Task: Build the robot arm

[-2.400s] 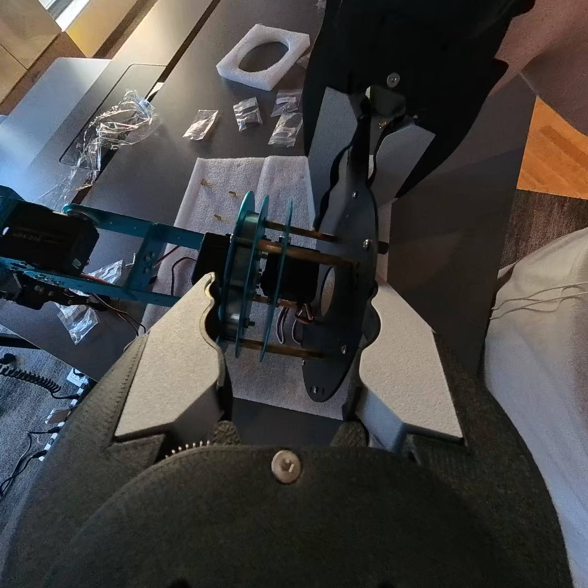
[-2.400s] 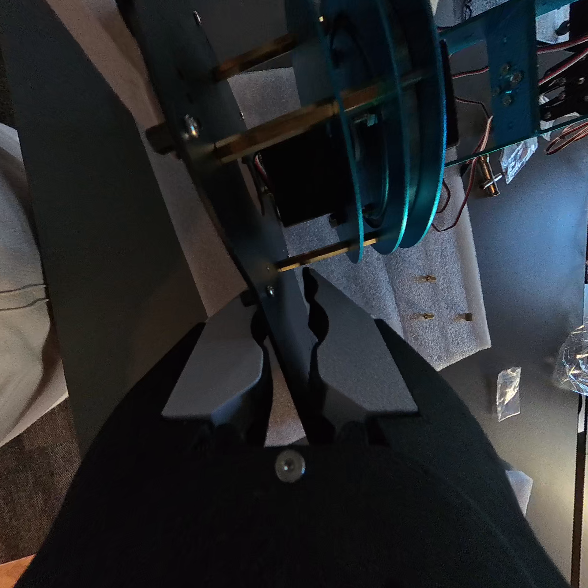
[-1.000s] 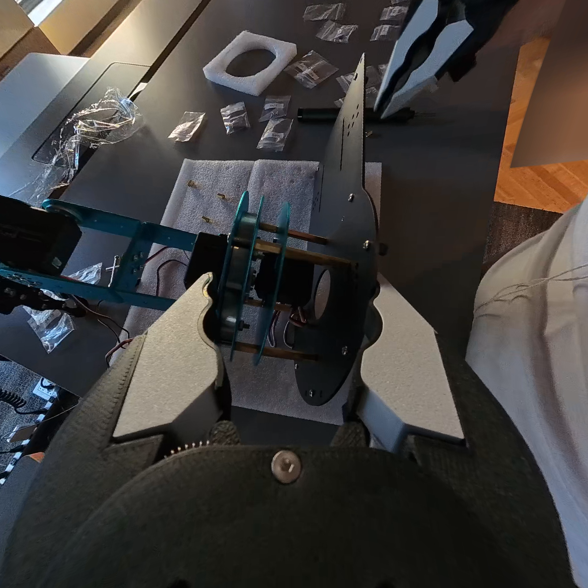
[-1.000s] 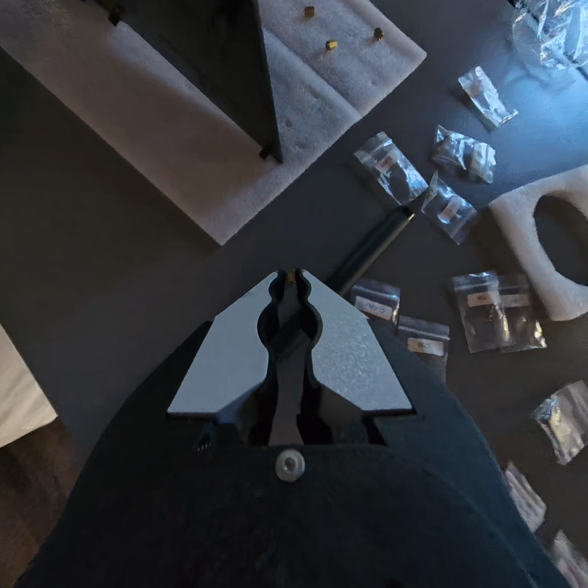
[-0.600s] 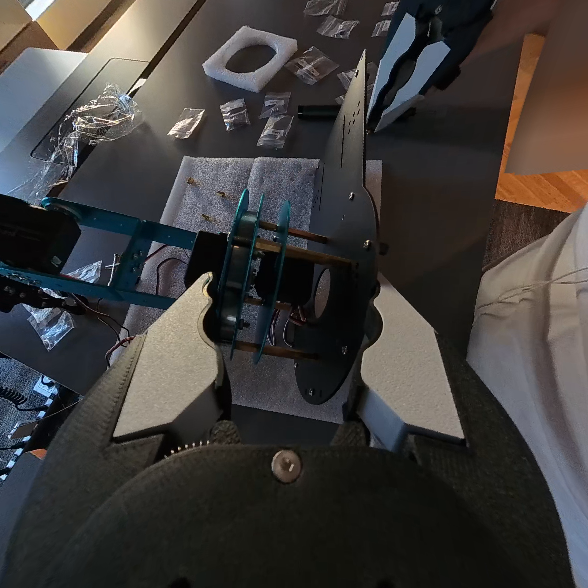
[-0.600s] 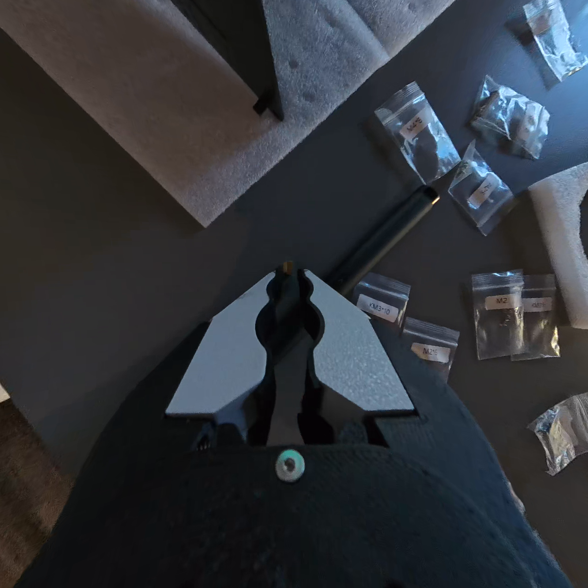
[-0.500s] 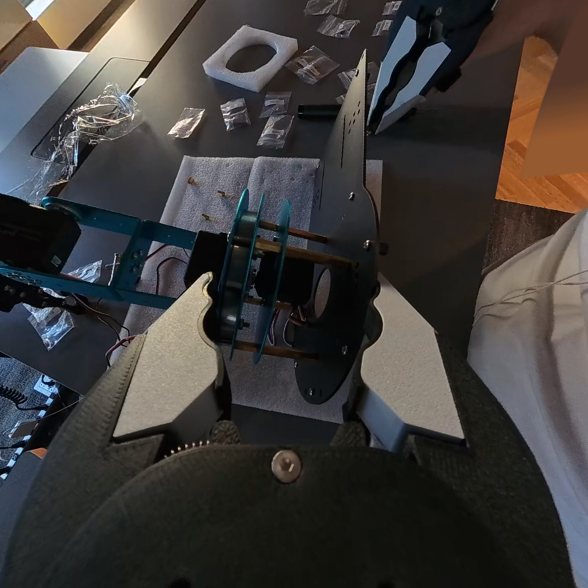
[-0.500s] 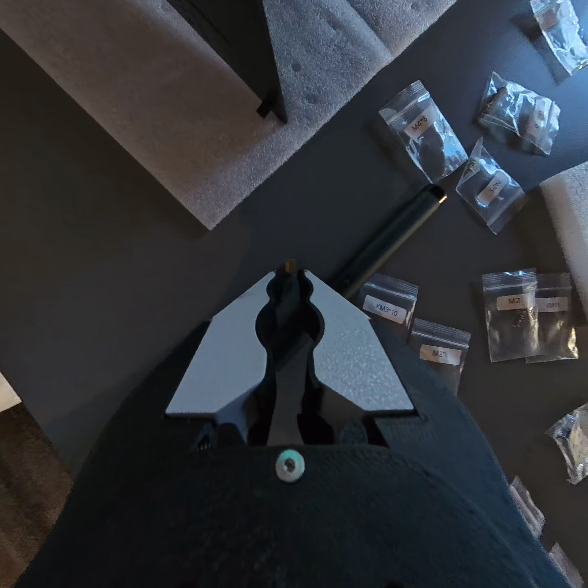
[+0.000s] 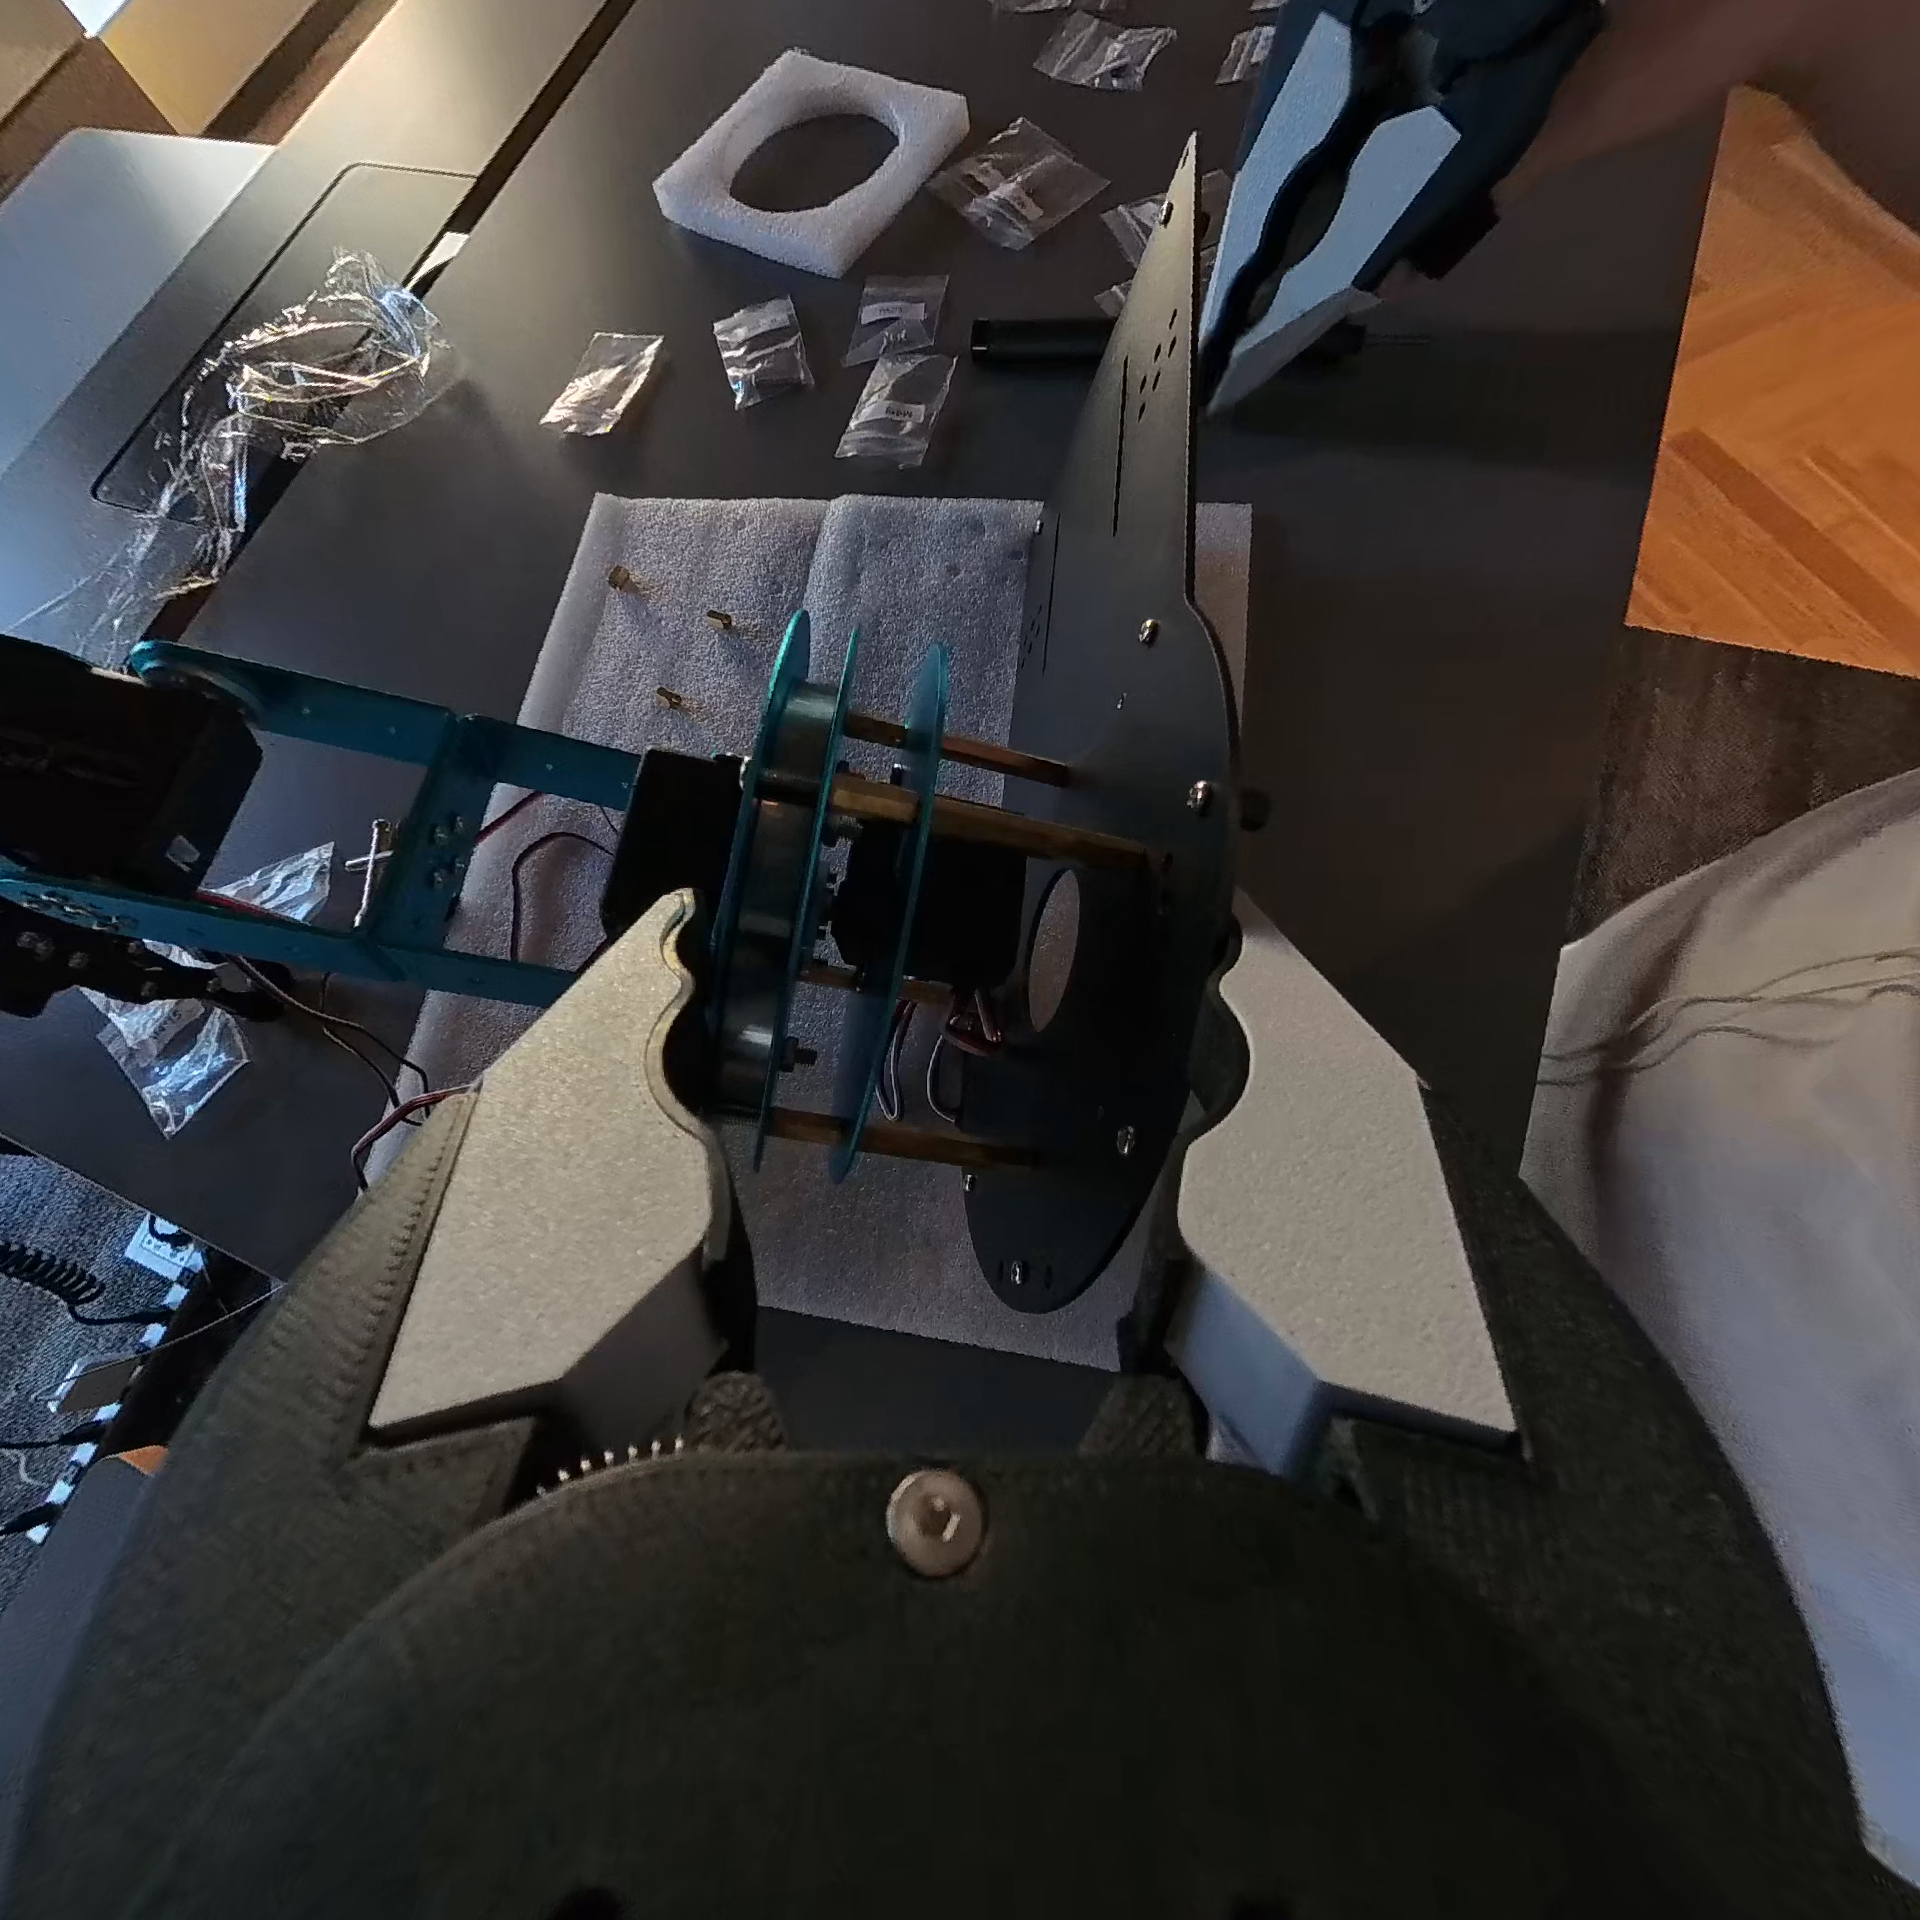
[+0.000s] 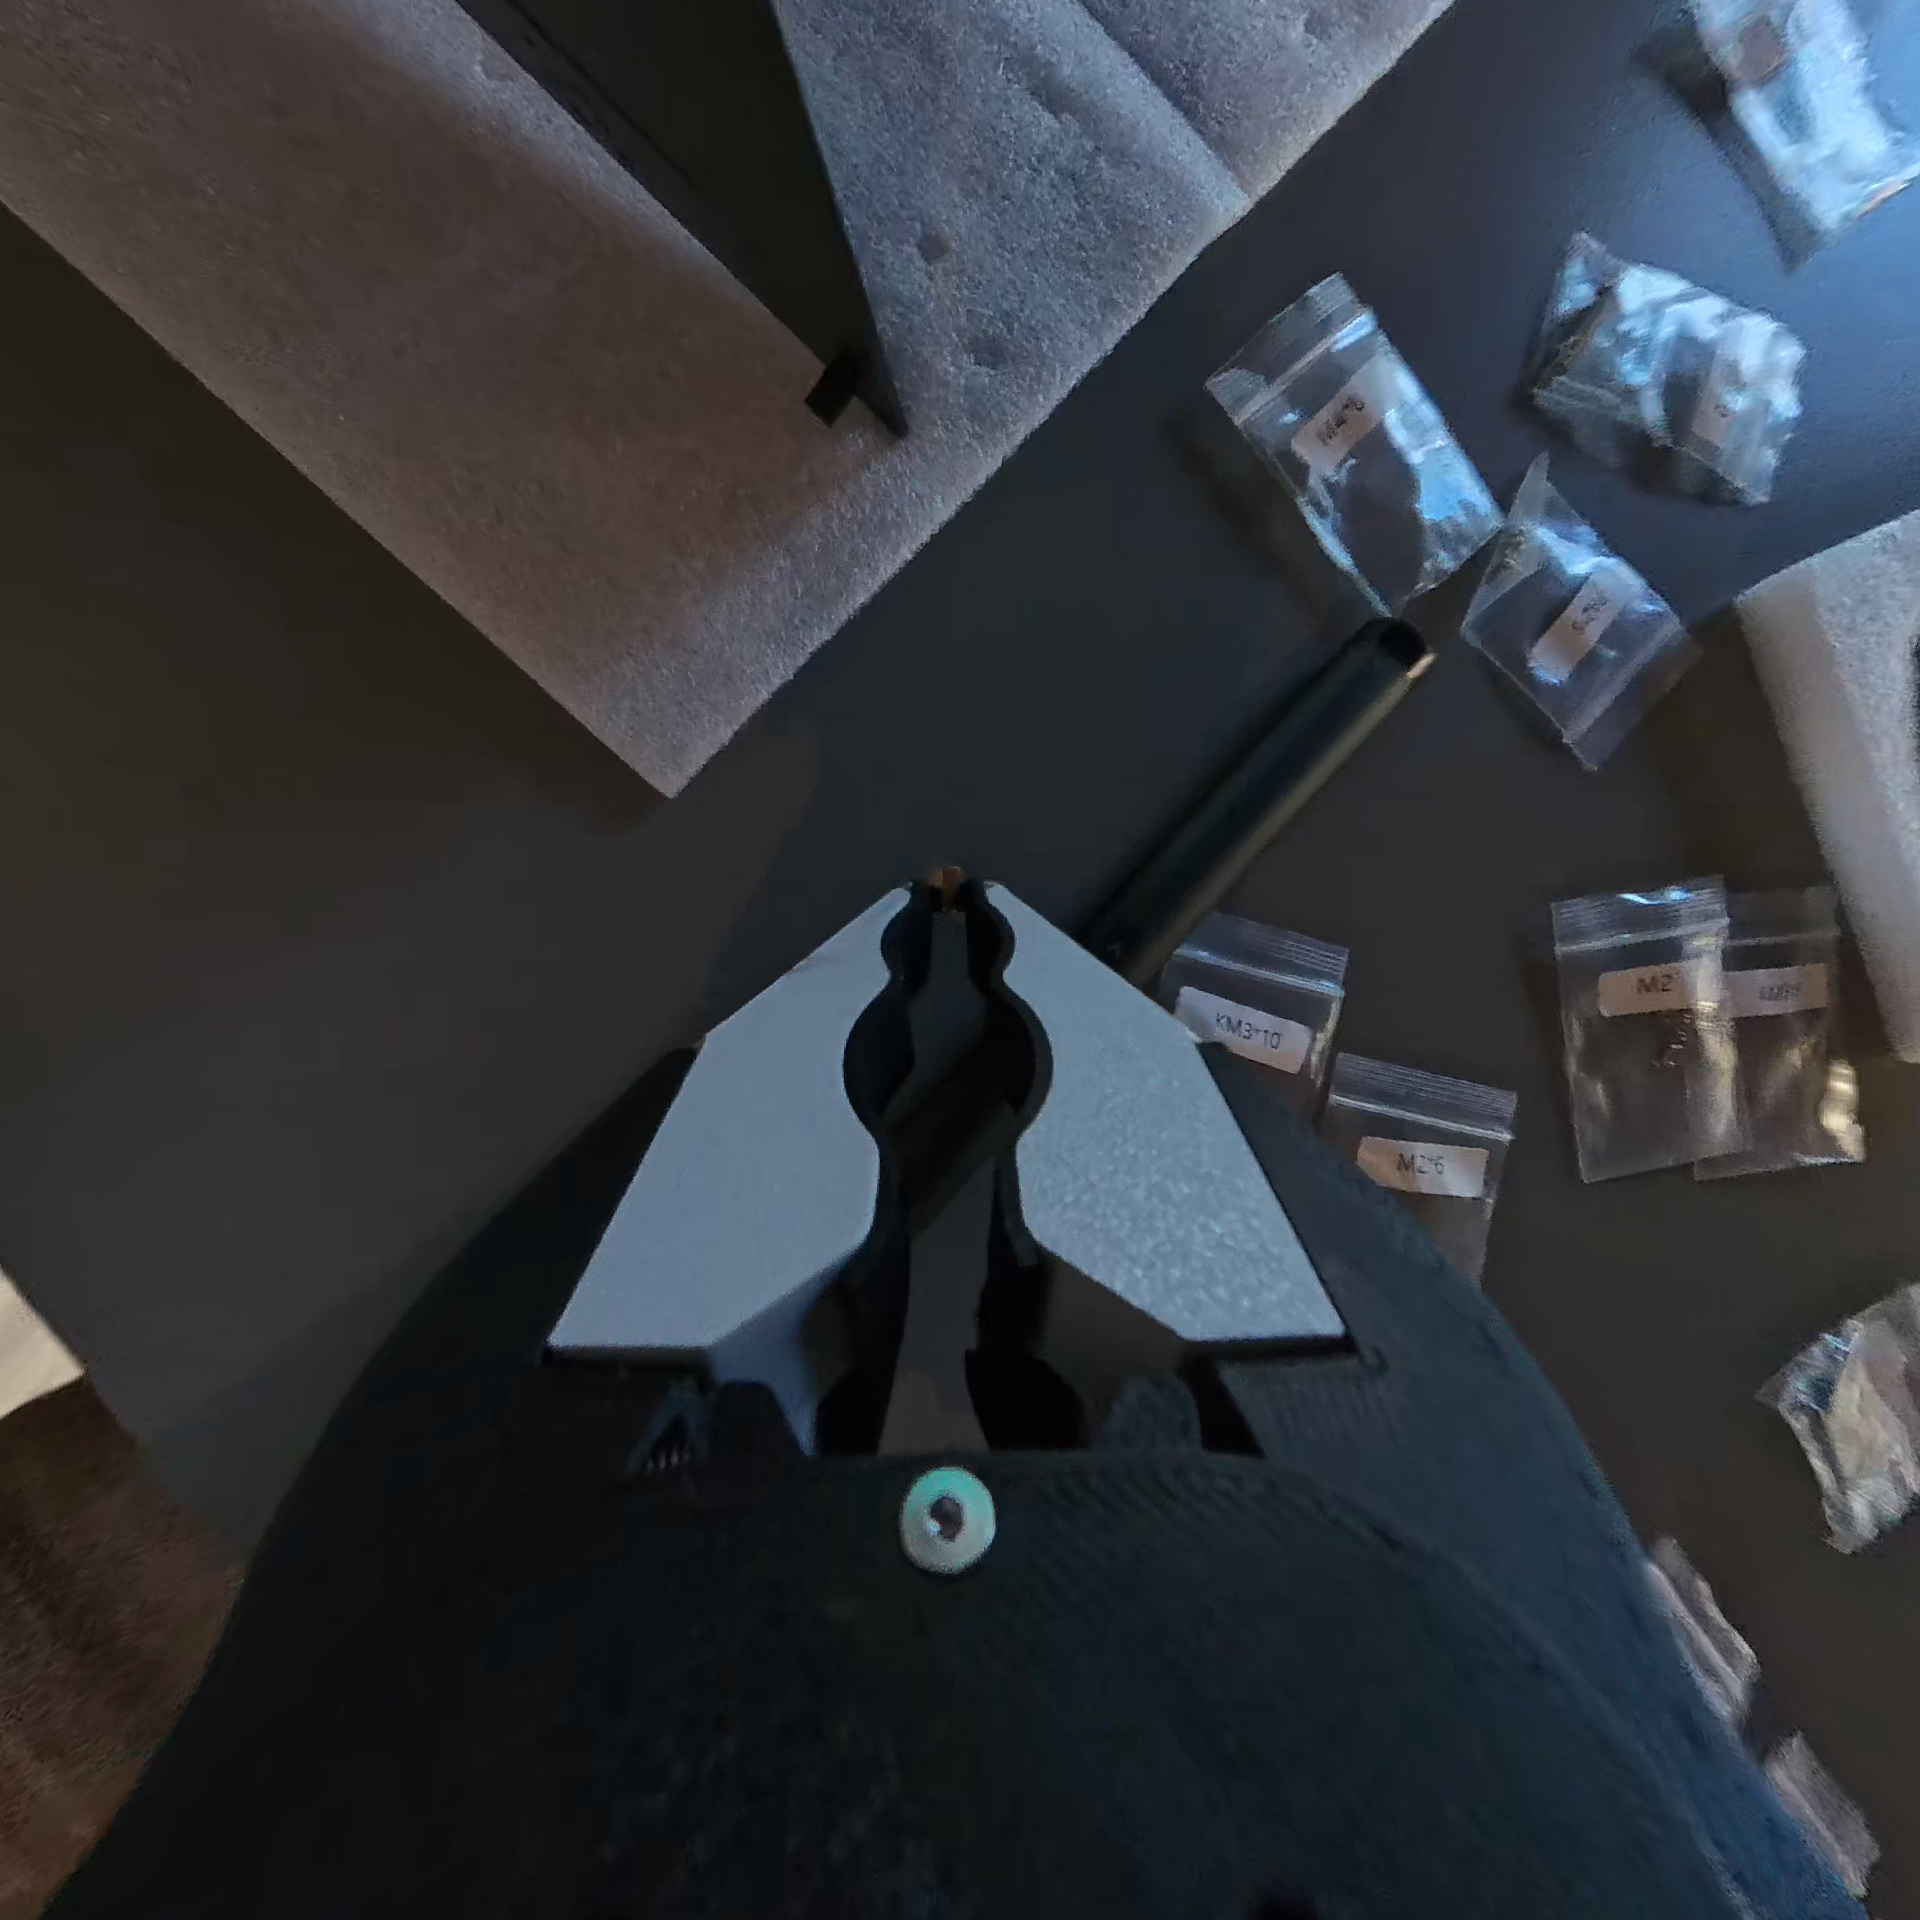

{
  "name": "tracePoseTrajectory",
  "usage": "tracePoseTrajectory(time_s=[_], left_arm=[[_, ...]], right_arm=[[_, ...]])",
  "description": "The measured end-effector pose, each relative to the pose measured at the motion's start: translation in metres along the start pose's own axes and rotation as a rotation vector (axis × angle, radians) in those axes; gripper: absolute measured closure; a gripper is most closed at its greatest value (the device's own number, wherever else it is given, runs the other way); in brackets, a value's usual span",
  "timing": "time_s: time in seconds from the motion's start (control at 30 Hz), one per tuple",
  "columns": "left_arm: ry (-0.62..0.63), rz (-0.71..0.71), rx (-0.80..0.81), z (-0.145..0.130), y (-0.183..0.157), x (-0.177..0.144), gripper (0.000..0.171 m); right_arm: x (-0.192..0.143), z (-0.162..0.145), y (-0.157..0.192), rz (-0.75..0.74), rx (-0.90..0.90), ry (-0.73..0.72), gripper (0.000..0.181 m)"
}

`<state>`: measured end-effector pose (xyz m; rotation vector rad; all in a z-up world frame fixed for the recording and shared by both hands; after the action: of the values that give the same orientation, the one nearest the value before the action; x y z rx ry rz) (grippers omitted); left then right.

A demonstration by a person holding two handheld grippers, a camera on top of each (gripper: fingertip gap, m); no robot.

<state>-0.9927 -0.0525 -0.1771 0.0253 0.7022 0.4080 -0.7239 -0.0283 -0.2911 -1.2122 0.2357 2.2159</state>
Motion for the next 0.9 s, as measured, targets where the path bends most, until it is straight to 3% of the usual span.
tracePoseTrajectory(time_s=[0.2,0.33,0.67,0.9], left_arm=[[0.015,-0.002,0.005,-0.001,0.0,0.0,0.08],[0.027,-0.005,0.008,-0.001,0.0,0.0,0.08],[0.03,-0.004,0.008,-0.001,0.0,0.0,0.08],[0.03,-0.005,0.007,-0.001,0.0,0.0,0.079]], right_arm=[[-0.026,0.018,-0.016,-0.34,-0.038,0.02,0.177],[-0.037,0.021,-0.02,-0.436,-0.017,0.035,0.177],[-0.04,0.03,0.006,-0.401,0.023,0.017,0.177],[-0.047,0.091,0.081,-0.242,0.154,-0.224,0.177]])
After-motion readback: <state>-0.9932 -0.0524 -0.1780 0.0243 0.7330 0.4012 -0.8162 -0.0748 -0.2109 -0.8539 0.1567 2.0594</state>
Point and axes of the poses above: each gripper's, where its closed fingertips meet, x out along the fingers, z out of its top, y = z × x across the jaws, the point moved 1 cm from there along -x, back along the fingers, and after that the axes turned 2 degrees about x, right-handed, at the moved point
